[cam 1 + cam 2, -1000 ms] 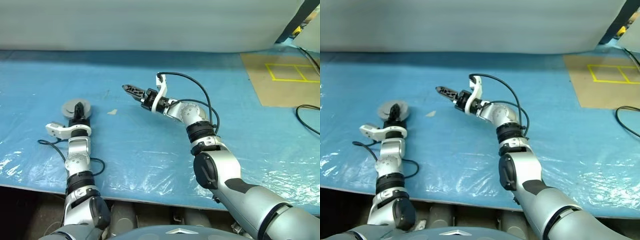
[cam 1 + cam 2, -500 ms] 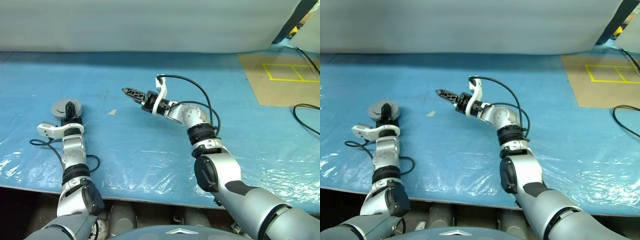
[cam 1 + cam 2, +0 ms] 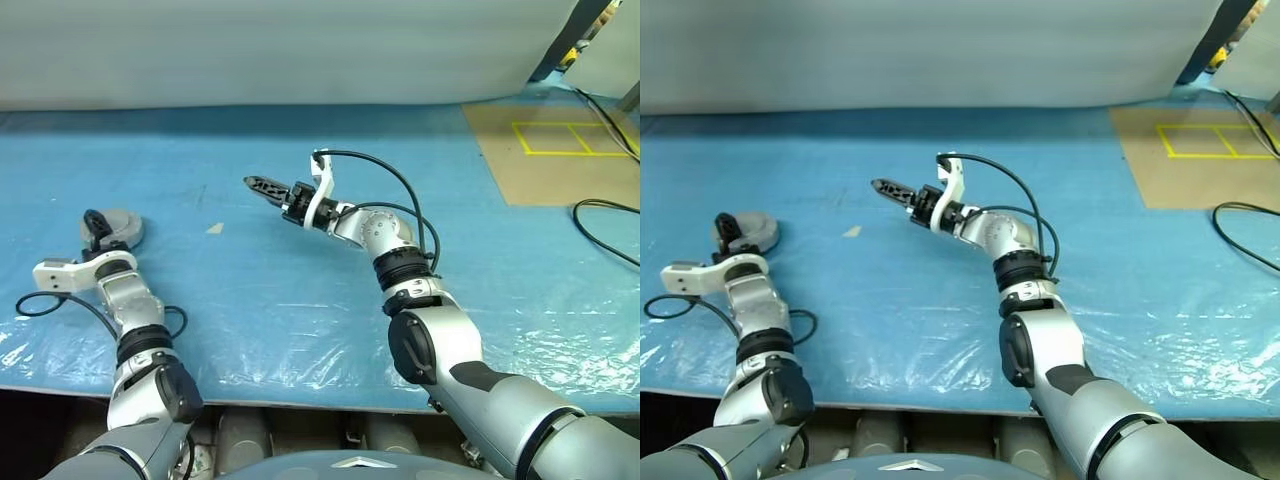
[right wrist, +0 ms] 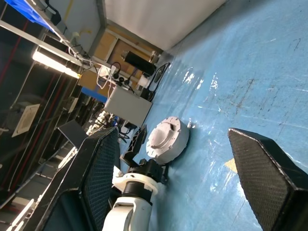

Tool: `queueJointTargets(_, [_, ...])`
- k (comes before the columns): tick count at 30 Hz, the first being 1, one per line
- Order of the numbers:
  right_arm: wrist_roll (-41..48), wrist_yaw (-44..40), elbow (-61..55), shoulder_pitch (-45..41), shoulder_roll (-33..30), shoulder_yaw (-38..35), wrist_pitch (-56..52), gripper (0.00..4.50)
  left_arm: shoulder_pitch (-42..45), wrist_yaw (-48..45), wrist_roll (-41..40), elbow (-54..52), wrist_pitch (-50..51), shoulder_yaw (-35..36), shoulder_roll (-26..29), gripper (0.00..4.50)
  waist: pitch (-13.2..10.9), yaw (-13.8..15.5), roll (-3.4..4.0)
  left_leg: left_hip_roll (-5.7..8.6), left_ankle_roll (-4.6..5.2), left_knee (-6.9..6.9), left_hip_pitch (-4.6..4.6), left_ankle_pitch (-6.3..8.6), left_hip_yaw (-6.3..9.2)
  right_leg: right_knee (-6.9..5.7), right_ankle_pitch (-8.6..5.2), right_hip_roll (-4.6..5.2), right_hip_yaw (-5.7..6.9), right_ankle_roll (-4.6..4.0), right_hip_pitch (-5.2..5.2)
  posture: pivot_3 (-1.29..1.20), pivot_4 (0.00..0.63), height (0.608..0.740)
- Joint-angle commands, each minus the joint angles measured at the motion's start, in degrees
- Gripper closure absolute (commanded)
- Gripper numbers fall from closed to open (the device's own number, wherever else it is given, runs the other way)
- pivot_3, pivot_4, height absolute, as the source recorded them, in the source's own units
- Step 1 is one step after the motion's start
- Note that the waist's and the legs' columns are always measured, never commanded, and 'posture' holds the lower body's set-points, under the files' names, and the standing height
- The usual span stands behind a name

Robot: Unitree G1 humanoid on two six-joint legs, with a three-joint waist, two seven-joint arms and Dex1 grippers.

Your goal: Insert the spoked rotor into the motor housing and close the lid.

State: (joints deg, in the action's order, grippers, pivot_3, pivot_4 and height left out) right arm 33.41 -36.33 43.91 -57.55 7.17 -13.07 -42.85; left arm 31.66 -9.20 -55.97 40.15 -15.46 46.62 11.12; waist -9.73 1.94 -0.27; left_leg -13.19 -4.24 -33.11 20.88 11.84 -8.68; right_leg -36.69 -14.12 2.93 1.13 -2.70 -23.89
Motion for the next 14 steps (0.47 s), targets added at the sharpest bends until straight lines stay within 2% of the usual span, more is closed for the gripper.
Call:
queueJointTargets(1, [-1.1, -1.2, -1.6, 0.0, 1.0, 1.9, 2.0, 0.67, -4.3, 0.9, 4.1, -2.4, -2.8, 0.7, 1.8, 0.01, 0.0, 0.1, 0.0, 0.0, 0.0, 0.0, -0.01, 0.0, 0.0, 0.02, 0.0, 0.0, 0.0, 0.0, 0.0, 0.0, 0.15, 0.74])
queueJointTargets(6, [-7.1, -2.4, -4.9, 3.3, 0.4, 8.3, 8.6, 0.67, -11.6, -1.5, 11.7, -13.2, 0.4, -6.5, 2.7, 0.01, 0.0, 0.9, -0.08, -0.04, 0.0, -0.01, 0.06, 0.0, 0.01, 0.1, 0.0, 0.06, 0.18, 0.0, -0.07, 0.0, 0.15, 0.74])
queueJointTargets(14, [-17.0, -4.7, -15.3, 13.4, -3.4, 18.0, 22.9, 0.67, -24.6, -16.4, 18.3, -34.4, 9.2, -21.7, 7.6, 0.01, 0.0, 2.1, -0.26, -0.07, 0.01, -0.09, 0.11, 0.0, 0.02, 0.08, -0.01, 0.15, 0.27, -0.01, -0.07, 0.0, 0.15, 0.74])
